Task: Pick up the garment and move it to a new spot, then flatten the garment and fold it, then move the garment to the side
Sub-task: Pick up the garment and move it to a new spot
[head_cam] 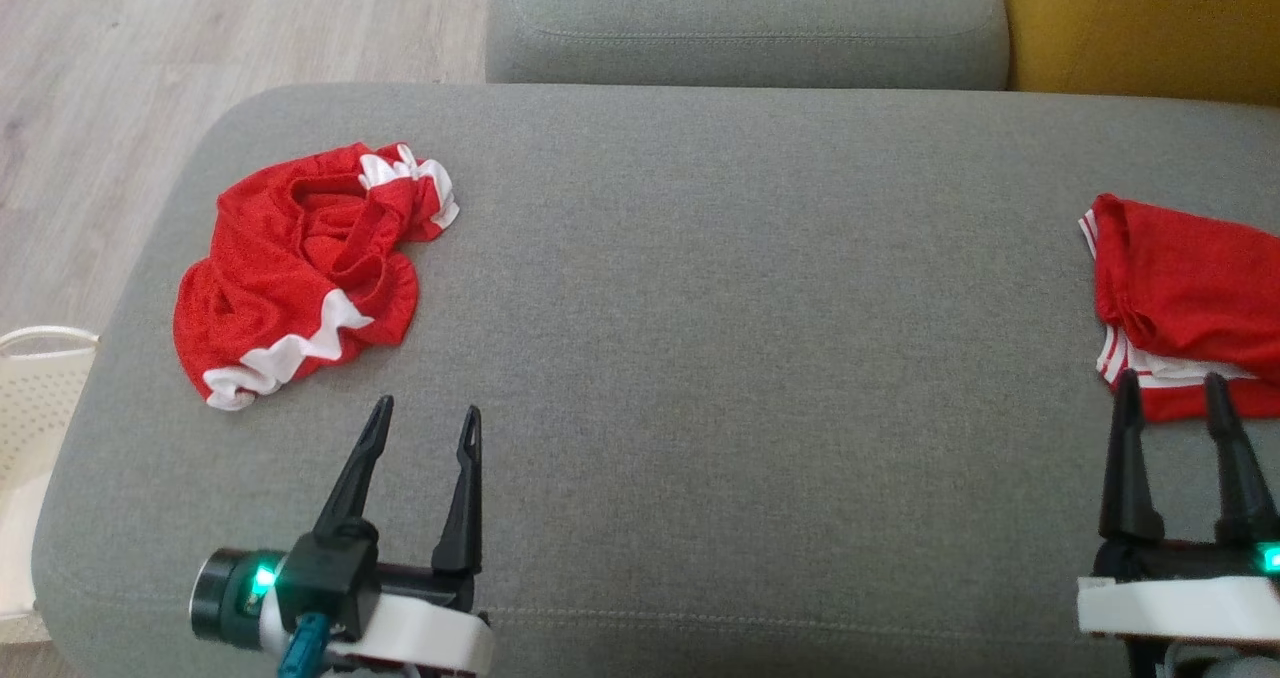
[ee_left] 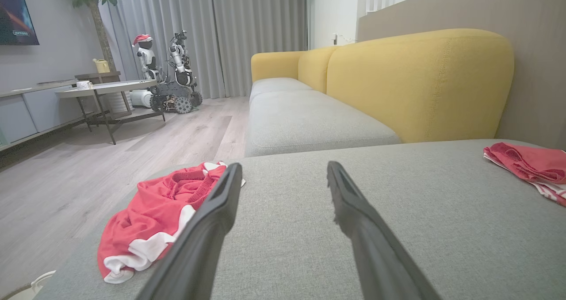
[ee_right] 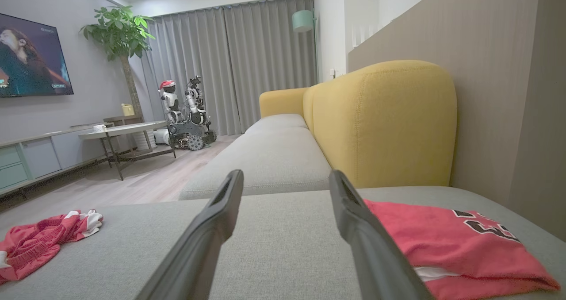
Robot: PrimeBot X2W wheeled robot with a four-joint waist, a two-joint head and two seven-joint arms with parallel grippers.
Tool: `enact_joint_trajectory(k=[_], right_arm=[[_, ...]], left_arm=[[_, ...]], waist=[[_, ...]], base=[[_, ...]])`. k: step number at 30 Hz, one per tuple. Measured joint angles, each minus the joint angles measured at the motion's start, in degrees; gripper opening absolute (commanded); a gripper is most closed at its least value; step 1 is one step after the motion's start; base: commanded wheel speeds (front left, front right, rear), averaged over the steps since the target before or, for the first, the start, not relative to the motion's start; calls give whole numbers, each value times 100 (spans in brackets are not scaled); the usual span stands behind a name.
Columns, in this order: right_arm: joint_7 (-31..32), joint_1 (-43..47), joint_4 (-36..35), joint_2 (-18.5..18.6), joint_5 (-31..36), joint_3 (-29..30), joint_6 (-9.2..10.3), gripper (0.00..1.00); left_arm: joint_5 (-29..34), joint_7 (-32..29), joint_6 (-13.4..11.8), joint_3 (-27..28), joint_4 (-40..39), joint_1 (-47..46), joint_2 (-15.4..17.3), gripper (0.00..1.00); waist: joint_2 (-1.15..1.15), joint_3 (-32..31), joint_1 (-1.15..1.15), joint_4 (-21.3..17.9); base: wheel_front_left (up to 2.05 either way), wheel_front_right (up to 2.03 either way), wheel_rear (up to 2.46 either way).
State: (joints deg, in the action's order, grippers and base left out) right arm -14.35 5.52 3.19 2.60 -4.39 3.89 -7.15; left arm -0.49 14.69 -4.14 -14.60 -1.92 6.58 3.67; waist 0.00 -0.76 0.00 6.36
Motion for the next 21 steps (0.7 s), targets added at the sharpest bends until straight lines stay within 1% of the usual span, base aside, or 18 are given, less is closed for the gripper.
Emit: enact_joint_trajectory(k=[15, 21], right_arm=[[0, 35, 114, -1, -116, -44, 0, 100], [0, 118, 175, -2, -191, -60, 0, 100]], left_arm=[[24, 1, -98, -137, 4, -1, 40, 100], [42, 1, -152, -192, 2, -2, 80, 100]], waist=[[0, -30, 0, 47], [0, -43, 0, 147]], base=[[0, 0, 0], [0, 0, 0]])
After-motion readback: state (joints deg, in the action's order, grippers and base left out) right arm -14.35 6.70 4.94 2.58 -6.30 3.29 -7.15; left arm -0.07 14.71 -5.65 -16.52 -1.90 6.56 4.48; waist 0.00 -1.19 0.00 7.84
